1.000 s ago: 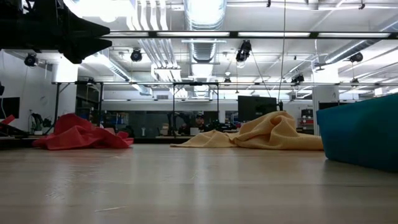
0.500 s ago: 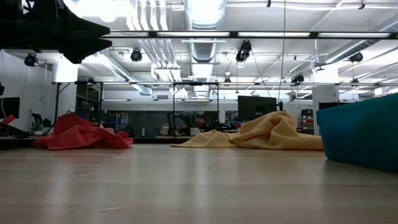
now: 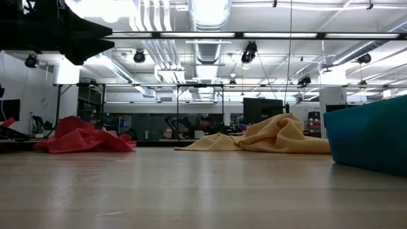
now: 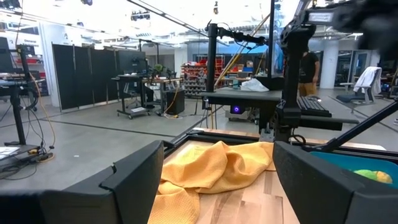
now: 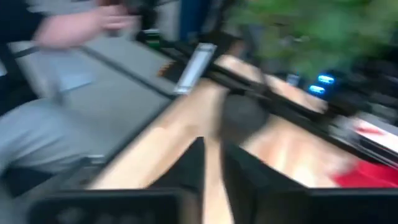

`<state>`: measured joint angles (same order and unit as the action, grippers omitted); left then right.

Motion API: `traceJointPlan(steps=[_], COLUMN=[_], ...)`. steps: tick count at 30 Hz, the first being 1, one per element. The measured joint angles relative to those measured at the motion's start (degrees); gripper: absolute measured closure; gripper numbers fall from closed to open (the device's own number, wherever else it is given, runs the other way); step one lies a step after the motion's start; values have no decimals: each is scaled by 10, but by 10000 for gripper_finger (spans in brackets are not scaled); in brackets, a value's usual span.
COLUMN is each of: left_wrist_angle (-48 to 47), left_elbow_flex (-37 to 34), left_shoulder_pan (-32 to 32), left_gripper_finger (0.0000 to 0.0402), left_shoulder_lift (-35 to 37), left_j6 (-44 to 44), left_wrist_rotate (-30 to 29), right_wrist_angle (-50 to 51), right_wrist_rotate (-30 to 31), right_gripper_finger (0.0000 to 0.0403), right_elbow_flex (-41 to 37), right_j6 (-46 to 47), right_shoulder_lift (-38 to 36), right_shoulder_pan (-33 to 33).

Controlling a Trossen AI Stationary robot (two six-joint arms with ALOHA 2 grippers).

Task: Pick and placing Produce into tupperware
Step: Return to Home Position

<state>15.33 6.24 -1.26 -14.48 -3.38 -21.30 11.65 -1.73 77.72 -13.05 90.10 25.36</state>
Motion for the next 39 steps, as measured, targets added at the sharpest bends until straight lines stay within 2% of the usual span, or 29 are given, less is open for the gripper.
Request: traceJointPlan(steps=[2,6,9,13,16,20,25,32,36,39], left_wrist_angle=[0,-1,-7,-11,-11,-10,-10,-9,-9,-8], left_elbow_flex=[0,0,0,0,0,0,0,0,0,0], left_shoulder_pan=[0,0,0,0,0,0,0,0,0,0], left_gripper_finger=[114,114,114,114,114,114,114,114,114,114], left_shoulder_lift=[0,-1,0,0,0,0,0,0,0,0], left_j6=[0,0,0,0,0,0,0,0,0,-4], left_wrist_rotate=[0,0,0,0,0,0,0,0,0,0], right_wrist_angle=[-16,-25,-36,-34,-36,-32,-53,-123,-181,-200], right_wrist_rotate=[3,29,39,91,104,107,103,93,89,61], right_gripper_finger=[382,392,394,394,394,394,394,394,394,394], right_elbow_flex=[-30,-78,-112,-168,-225,-318,-439,-559,-613,-641], right_j6=[0,1,-24,-36,-47,-65,-19,3,2,8], right_shoulder_lift=[-30,-113,-194,-316,-411,-531,-654,-744,-753,-747], right_shoulder_pan=[-38,-99,-121,-121,-106,-90,-93,-106,-145,-194])
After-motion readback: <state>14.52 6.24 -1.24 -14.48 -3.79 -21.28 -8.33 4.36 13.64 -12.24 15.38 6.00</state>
